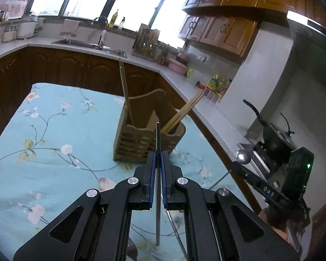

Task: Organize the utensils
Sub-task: 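Lift the metal chopstick and spoon and lower them into the wooden holder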

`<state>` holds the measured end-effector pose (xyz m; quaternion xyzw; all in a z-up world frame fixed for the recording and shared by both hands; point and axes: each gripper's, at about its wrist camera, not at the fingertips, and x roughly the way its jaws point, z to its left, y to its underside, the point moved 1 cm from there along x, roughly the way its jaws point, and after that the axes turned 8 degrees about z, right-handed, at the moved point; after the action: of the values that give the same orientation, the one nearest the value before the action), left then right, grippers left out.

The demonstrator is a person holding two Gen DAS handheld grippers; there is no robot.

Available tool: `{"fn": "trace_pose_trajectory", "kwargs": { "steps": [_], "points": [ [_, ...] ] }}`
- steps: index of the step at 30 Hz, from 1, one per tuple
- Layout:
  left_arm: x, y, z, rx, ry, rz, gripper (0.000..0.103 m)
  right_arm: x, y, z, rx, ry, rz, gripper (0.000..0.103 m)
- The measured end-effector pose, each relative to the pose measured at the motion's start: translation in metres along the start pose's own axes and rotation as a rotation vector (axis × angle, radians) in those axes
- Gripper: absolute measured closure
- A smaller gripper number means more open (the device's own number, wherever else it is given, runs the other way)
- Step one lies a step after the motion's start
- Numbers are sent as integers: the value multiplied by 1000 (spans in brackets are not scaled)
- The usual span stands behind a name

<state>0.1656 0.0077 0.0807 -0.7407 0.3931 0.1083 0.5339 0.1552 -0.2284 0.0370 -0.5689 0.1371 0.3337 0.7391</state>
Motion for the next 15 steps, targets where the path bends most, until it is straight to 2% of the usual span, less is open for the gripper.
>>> {"fn": "trace_pose_trajectory", "kwargs": {
  "steps": [7,15],
  "points": [
    [-13,-22,2,1,-12,-79,99,-2,-17,6,-29,1,-28,101],
    [-31,-73,-1,8,-27,-242,99,-5,-54,17,-73,19,-99,101]
  ]
}}
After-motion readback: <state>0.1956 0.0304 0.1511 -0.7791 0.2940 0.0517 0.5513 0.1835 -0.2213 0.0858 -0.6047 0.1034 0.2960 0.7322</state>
